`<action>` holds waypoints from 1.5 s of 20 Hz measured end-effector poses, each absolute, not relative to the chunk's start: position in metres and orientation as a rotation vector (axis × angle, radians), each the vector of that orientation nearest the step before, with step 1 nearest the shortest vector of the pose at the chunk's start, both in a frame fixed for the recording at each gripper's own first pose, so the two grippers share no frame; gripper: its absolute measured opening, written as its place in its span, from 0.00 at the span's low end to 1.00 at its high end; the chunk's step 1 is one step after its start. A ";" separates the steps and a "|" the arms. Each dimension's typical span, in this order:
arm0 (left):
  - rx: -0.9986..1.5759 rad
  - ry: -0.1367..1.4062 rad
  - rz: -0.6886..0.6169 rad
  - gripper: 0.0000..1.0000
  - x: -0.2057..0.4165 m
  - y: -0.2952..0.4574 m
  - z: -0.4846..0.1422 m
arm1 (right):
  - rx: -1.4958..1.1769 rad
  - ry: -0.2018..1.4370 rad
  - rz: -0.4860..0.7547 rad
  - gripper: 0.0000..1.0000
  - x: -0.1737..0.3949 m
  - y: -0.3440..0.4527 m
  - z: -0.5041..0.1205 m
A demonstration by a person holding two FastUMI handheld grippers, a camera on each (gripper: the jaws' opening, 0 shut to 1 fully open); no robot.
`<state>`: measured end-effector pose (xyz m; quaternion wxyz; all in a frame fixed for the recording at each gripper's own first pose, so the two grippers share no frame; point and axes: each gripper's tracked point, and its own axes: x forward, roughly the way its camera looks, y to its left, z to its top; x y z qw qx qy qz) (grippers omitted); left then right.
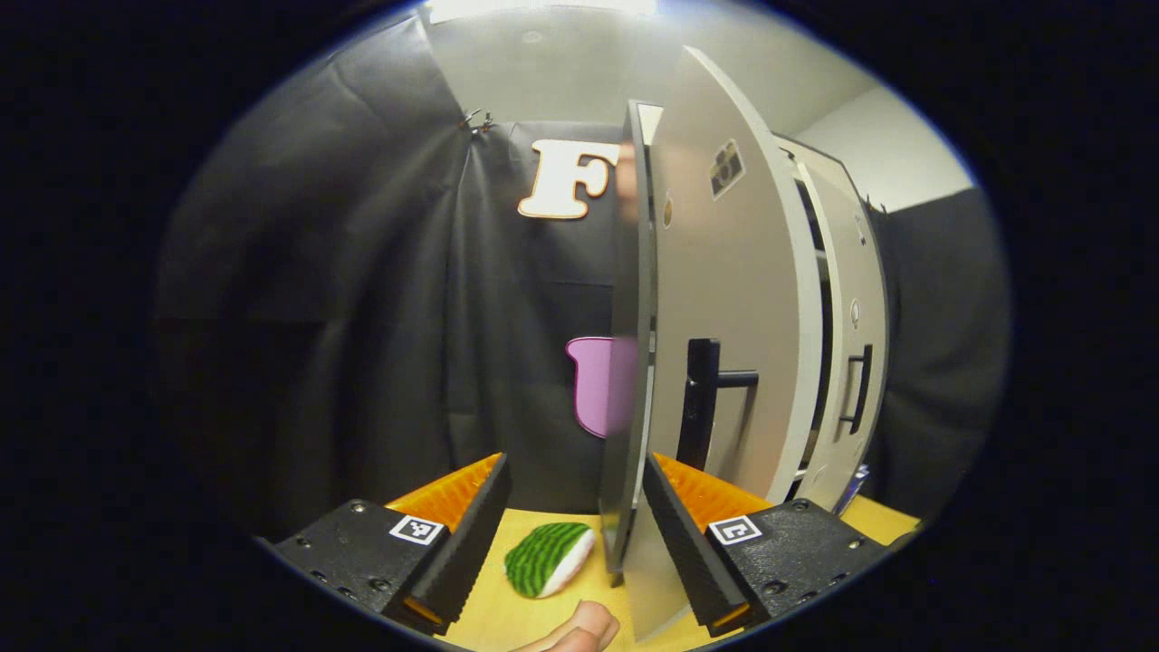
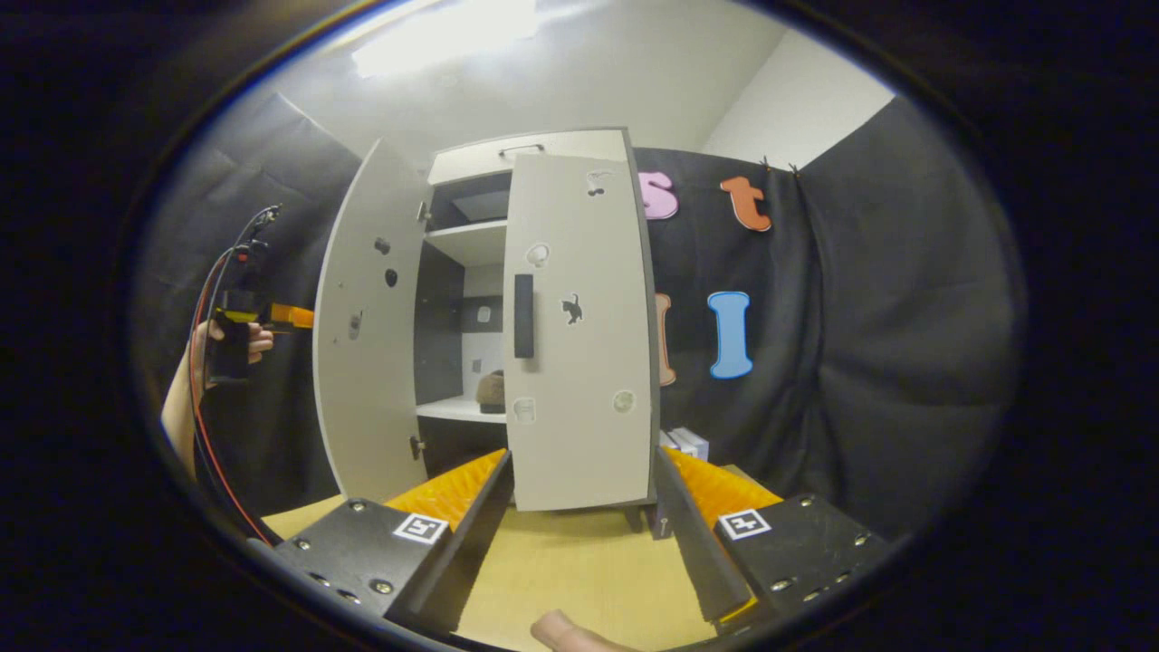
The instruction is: Grab one shoe with the right hand and put it into the shoe cabinet, grab the other shoe with the left hand and put it into the shoe cabinet; then close the right door with the right hand and the left door with the left hand.
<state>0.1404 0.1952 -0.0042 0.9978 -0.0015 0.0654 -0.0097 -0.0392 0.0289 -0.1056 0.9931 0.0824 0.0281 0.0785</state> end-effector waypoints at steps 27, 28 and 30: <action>-0.042 0.214 -0.209 0.94 0.174 0.046 -0.034 | 0.175 0.102 0.123 0.93 -0.035 0.013 -0.121; -0.042 0.221 -0.203 0.94 0.175 0.045 -0.037 | 0.176 0.107 0.121 0.93 -0.035 0.013 -0.121; -0.039 0.226 -0.198 0.94 0.175 0.041 -0.041 | 0.175 0.114 0.118 0.93 -0.035 0.013 -0.121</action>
